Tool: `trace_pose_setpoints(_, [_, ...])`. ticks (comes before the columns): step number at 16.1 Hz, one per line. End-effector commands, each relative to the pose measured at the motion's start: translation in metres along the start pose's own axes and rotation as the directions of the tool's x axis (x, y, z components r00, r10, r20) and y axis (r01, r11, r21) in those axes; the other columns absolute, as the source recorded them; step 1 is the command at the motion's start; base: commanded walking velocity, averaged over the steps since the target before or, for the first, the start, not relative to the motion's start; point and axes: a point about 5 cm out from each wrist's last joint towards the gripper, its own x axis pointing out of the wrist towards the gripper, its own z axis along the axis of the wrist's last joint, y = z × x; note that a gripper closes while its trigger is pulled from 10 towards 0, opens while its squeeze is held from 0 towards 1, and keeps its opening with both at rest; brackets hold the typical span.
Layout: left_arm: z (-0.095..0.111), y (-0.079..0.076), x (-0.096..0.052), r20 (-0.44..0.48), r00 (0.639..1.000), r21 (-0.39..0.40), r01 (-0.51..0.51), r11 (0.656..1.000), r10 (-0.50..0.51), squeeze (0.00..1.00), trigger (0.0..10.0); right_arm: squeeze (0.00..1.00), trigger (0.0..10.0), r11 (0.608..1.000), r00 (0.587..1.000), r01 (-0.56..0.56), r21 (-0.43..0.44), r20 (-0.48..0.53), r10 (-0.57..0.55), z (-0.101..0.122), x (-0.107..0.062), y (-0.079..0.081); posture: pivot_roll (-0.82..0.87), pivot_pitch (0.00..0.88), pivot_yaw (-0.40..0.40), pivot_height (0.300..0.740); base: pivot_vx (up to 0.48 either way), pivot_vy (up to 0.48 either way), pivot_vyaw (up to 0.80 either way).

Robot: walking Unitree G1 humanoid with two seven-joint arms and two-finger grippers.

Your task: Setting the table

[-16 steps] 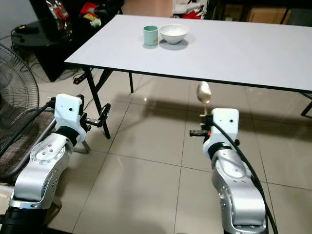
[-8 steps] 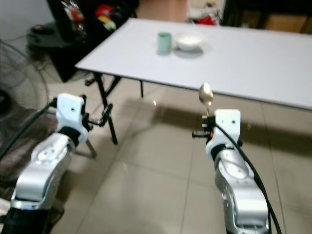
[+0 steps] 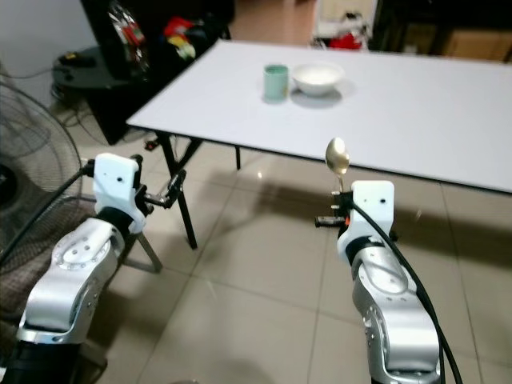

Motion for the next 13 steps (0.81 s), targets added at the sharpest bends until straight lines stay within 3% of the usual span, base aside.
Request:
trace_pose_setpoints(1, [-0.001, 0.008, -0.002, -0.01, 1.0, 0.01, -0.023, 1.0, 0.023, 0.0, 10.0, 0.0, 10.0, 0.999, 0.999, -0.036, 0.007, 0.027, 0.036, 0.006, 0.0, 0.009, 0.03, 0.0, 0.06, 0.74, 0.304, 0.0, 0.0])
trace_pose_setpoints(5, [-0.003, 0.008, -0.004, -0.014, 1.0, 0.006, -0.025, 1.0, 0.025, 0.0, 10.0, 0.0, 10.0, 0.999, 0.999, -0.047, 0.002, 0.023, 0.047, 0.006, 0.0, 0.01, 0.03, 0.0, 0.055, 0.74, 0.305, 0.0, 0.0])
trace_pose_setpoints(13, [-0.008, 0.012, -0.02, -0.032, 0.997, 0.002, -0.068, 0.998, 0.068, 0.0, 10.0, 0.0, 10.0, 0.995, 0.996, -0.084, -0.06, -0.001, 0.084, 0.0, 0.003, 0.007, 0.06, 0.0, 0.007, 0.74, 0.304, 0.0, 0.0])
